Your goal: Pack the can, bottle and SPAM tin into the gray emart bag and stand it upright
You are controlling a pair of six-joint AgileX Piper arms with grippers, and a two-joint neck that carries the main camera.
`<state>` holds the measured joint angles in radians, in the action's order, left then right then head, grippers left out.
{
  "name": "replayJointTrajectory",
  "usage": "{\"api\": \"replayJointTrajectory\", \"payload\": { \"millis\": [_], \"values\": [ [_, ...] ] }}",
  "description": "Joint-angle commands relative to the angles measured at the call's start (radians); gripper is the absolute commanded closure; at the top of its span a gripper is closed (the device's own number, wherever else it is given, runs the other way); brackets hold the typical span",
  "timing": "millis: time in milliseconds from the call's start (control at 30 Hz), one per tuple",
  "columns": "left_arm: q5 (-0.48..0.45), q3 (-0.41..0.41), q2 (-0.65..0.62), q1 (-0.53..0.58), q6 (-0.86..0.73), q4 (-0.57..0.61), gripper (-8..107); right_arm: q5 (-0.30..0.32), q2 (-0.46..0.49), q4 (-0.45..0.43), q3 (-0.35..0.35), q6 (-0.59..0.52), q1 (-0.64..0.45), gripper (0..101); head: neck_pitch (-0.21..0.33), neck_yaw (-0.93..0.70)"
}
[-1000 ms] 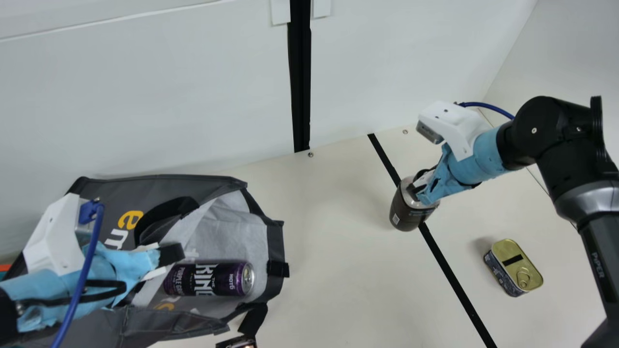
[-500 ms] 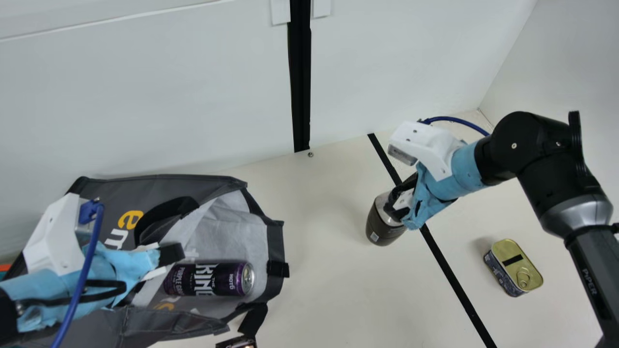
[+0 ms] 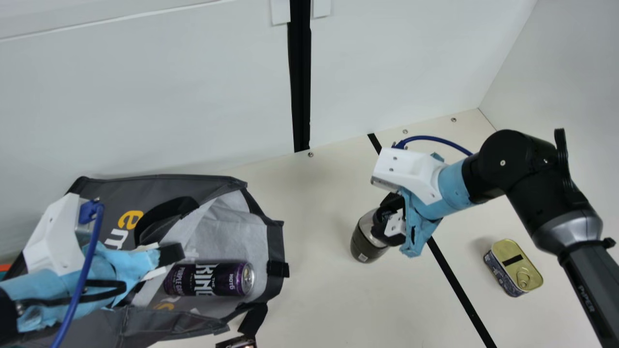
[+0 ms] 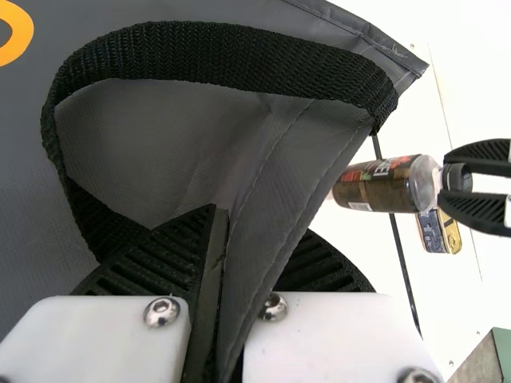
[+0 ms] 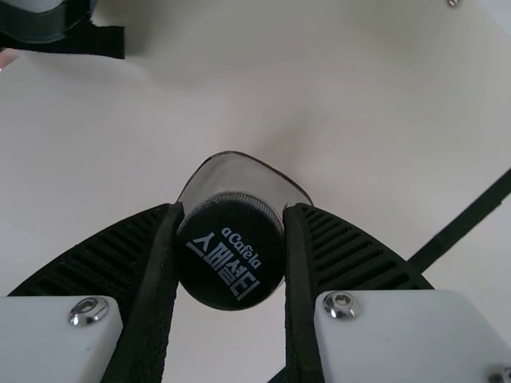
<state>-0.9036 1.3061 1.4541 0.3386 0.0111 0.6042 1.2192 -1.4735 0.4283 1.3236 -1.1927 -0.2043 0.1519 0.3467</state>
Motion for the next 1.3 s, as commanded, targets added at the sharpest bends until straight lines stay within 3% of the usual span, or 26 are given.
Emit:
{"api": "replayJointTrajectory", "payload": {
  "millis": [0,400,833,1267],
  "values": [
    [0.0,0.0,0.0,0.0,0.0,0.0,107,0.001,0.007,0.011,-0.015,-0.029,0.003,101,0.023,0.002],
    [0.0,0.0,0.0,0.0,0.0,0.0,107,0.001,0.055,0.08,-0.072,-0.114,0.031,101,0.023,0.002],
    [0.0,0.0,0.0,0.0,0.0,0.0,107,0.001,0.11,0.137,-0.088,-0.098,0.123,101,0.023,0.002],
    [0.0,0.0,0.0,0.0,0.0,0.0,107,0.001,0.164,0.202,-0.011,0.032,0.271,101,0.023,0.002]
  ]
}}
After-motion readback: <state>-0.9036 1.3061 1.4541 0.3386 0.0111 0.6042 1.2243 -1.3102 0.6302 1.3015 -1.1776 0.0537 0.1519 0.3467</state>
